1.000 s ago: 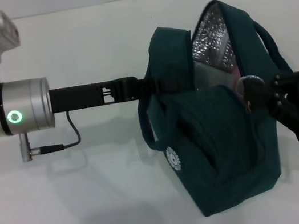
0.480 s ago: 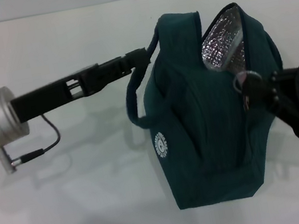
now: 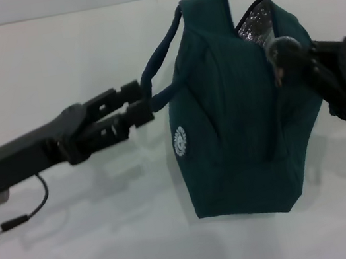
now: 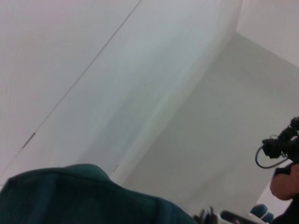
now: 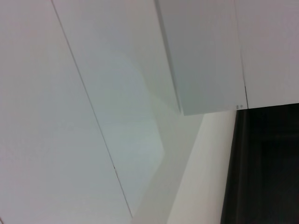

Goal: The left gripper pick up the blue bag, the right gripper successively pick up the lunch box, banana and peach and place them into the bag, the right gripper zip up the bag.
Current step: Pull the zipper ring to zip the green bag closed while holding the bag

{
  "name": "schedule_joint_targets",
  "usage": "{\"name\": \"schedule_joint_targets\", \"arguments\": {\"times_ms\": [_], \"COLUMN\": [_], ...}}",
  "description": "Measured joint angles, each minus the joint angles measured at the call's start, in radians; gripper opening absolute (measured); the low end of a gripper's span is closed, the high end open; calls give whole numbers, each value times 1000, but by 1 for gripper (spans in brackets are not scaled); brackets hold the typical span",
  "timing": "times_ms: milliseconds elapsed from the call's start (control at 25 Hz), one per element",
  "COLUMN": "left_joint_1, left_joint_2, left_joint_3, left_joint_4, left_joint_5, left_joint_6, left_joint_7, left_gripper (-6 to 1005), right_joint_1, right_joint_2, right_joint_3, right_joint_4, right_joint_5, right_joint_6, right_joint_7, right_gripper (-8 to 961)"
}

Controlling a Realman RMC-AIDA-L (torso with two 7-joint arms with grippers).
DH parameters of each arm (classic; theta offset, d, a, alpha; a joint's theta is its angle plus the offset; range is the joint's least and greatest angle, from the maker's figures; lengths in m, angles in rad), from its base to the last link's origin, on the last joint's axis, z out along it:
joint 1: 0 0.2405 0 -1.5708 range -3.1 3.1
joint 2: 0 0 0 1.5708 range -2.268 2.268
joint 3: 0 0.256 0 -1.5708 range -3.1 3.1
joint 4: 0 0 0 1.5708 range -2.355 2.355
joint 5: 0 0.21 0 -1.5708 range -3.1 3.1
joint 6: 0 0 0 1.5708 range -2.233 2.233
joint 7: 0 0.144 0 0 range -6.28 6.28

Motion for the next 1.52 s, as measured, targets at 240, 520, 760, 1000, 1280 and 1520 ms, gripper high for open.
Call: {"name": "schedule_joint_targets", "arguments": {"times_ms": [240,520,760,1000,1280,1520], "left_joint_1": [41,43,32,-8,-54,-62], "left_joint_2": [-4,-8,-10,-12,-12,-12], "left_joint_3": [1,1,1,1,-2,-4], "left_joint_4": [-8,-61,-93,-115,-142,-143], "left_joint_5": [15,37,33,30,25,2], "left_joint_6": [7,-84,-138,-184,-229,-253], "left_joint_7": [99,181,252,247,252,270], "left_gripper": [892,887,887,888,859,829], "right_joint_1": [80,166,206,221,222,222], "right_joint_2": [0,0,0,0,0,0], "right_joint_3": [-37,-82,-90,-94,-99,-99], "right_joint_4": [-1,-11,-12,-14,-13,-13], "right_joint_5": [2,5,13,15,15,19], "right_joint_6": [55,140,178,202,213,214], "right_joint_7": [19,45,46,46,46,46], "right_gripper": [10,10,10,10,10,10]}}
